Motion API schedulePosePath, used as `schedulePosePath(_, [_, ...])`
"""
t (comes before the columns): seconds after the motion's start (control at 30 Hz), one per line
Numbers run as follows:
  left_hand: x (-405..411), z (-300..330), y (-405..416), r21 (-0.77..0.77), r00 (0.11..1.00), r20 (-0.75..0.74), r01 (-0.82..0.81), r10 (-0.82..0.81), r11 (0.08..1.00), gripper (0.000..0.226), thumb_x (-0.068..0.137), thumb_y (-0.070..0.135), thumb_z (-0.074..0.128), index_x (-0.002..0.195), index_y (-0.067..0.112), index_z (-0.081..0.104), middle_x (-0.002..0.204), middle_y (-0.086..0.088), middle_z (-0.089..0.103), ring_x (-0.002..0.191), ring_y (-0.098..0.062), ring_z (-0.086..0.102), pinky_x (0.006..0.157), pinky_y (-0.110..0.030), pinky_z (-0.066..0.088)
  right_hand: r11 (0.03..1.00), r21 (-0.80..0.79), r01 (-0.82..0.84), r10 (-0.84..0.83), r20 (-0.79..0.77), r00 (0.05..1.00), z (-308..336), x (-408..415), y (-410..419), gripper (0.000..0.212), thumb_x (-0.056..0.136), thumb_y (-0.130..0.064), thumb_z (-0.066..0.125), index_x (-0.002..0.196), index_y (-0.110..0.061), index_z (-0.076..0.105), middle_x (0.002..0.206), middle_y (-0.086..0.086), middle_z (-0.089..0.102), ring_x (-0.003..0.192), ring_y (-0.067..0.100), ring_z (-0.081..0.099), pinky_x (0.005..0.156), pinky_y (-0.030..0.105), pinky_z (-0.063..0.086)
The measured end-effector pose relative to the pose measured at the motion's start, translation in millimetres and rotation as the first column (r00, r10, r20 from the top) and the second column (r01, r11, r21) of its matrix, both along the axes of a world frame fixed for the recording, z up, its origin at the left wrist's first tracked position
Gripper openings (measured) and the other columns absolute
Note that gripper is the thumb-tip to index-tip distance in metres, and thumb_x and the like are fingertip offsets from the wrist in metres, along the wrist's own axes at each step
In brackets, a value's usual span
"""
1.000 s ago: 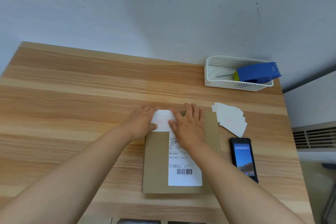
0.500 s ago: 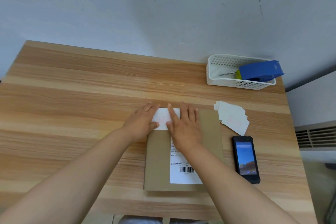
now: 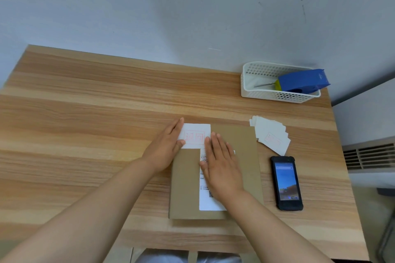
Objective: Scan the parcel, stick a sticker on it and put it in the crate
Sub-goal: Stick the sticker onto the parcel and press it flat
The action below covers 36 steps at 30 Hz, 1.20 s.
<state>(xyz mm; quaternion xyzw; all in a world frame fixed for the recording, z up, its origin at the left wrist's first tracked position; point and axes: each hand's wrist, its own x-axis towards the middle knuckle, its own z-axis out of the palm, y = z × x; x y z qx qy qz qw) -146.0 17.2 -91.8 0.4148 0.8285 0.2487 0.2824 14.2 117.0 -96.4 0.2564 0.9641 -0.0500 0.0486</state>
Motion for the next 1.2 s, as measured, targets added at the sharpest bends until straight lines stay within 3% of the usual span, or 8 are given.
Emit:
schedulePosePath(0.1, [-3.5, -0.7, 1.8, 0.097, 0.975, 0.205, -0.106, 0.085, 0.99, 0.06, 0.093, 0.016, 0.048, 0.145, 0.015, 0.018, 0.152, -0.004, 0.021, 0.136, -0.013, 0.022, 0.105, -0.018, 0.016, 0.998, 0.054, 0.021, -0.022, 0.016, 1.0, 2.6, -7.6, 1.7, 0.057, 0.09, -0.037, 0.032, 0.135, -0.005, 0.044, 0.135, 0.012, 0.054, 0.125, 0.028, 0.048, 0.103, 0.037, 0.023])
schedulePosePath(0.17, [-3.3, -1.2, 3.0, 0.133, 0.955, 0.268, -0.168, 0.128, 0.977, 0.056, 0.091, 0.011, 0.051, 0.142, 0.013, 0.029, 0.145, -0.005, 0.03, 0.126, -0.009, 0.029, 0.102, -0.018, 0.021, 0.996, 0.072, 0.06, -0.061, 0.015, 0.998, 2.5, -14.5, 1.3, 0.059, 0.089, -0.04, 0.032, 0.135, -0.005, 0.045, 0.128, 0.009, 0.057, 0.118, 0.026, 0.043, 0.097, 0.036, 0.024])
schedulePosePath(0.33, [-10.2, -4.5, 3.7, 0.156, 0.905, 0.399, -0.227, 0.149, 0.961, 0.051, 0.087, 0.007, 0.055, 0.135, 0.015, 0.039, 0.126, 0.0, 0.036, 0.124, -0.017, 0.035, 0.109, -0.037, 0.03, 0.984, 0.08, 0.159, -0.157, -0.028, 0.987, 2.6, -29.2, 3.0, 0.068, 0.084, -0.05, 0.033, 0.133, -0.005, 0.047, 0.111, 0.005, 0.059, 0.1, 0.024, 0.035, 0.086, 0.035, 0.023])
schedulePosePath(0.53, [-4.7, -19.0, 6.9, 0.213, 0.968, 0.179, -0.211, 0.174, 0.954, 0.048, 0.087, 0.027, 0.035, 0.132, 0.012, 0.044, 0.127, -0.012, 0.044, 0.117, -0.018, 0.036, 0.094, -0.015, 0.019, 0.981, 0.096, 0.171, -0.163, -0.084, 0.983, -5.9, -30.9, -1.4, 0.069, 0.084, -0.049, 0.034, 0.134, -0.002, 0.045, 0.113, 0.008, 0.057, 0.101, 0.025, 0.036, 0.089, 0.036, 0.024])
schedulePosePath(0.7, [0.0, -28.6, 11.8, 0.283, 0.951, 0.15, -0.304, 0.271, 0.91, 0.054, 0.085, 0.038, 0.026, 0.121, 0.01, 0.055, 0.115, -0.015, 0.052, 0.108, -0.025, 0.045, 0.093, -0.026, 0.029, 0.993, 0.073, 0.094, -0.089, -0.067, 0.994, -7.0, -38.9, -12.1, 0.07, 0.085, -0.045, 0.032, 0.135, 0.004, 0.041, 0.134, 0.02, 0.05, 0.126, 0.034, 0.04, 0.105, 0.044, 0.017])
schedulePosePath(0.83, [-3.7, -28.9, 13.7, 0.317, 0.956, 0.117, -0.292, 0.268, 0.902, 0.046, 0.088, 0.03, 0.028, 0.114, 0.007, 0.059, 0.113, -0.016, 0.059, 0.107, -0.029, 0.05, 0.094, -0.026, 0.031, 0.992, -0.021, -0.126, 0.125, -0.041, 0.991, -8.1, -48.2, -30.0, 0.07, 0.09, -0.048, 0.025, 0.145, -0.005, 0.021, 0.154, 0.012, 0.026, 0.145, 0.022, 0.015, 0.112, 0.052, 0.004])
schedulePosePath(1.07, [-8.5, -30.2, 12.7, 0.287, 0.982, 0.036, -0.19, 0.188, 0.939, 0.049, 0.087, 0.031, 0.024, 0.116, 0.011, 0.058, 0.112, -0.014, 0.059, 0.104, -0.027, 0.05, 0.086, -0.02, 0.027, 0.997, -0.071, -0.039, 0.036, -0.038, 0.999, -7.7, -49.1, -25.9, 0.066, 0.093, -0.047, 0.016, 0.147, -0.01, 0.019, 0.157, 0.005, 0.02, 0.145, 0.016, 0.014, 0.114, 0.044, 0.001])
schedulePosePath(1.2, [-8.5, -26.4, 11.6, 0.283, 0.989, 0.008, -0.146, 0.15, 0.948, 0.051, 0.084, 0.03, 0.024, 0.119, 0.015, 0.059, 0.107, -0.014, 0.057, 0.1, -0.029, 0.05, 0.086, -0.026, 0.032, 0.988, -0.086, 0.127, -0.126, 0.018, 0.992, -2.3, -40.8, -0.7, 0.073, 0.085, -0.049, -0.001, 0.148, -0.013, 0.0, 0.159, 0.001, -0.001, 0.145, 0.013, -0.008, 0.113, 0.038, -0.016])
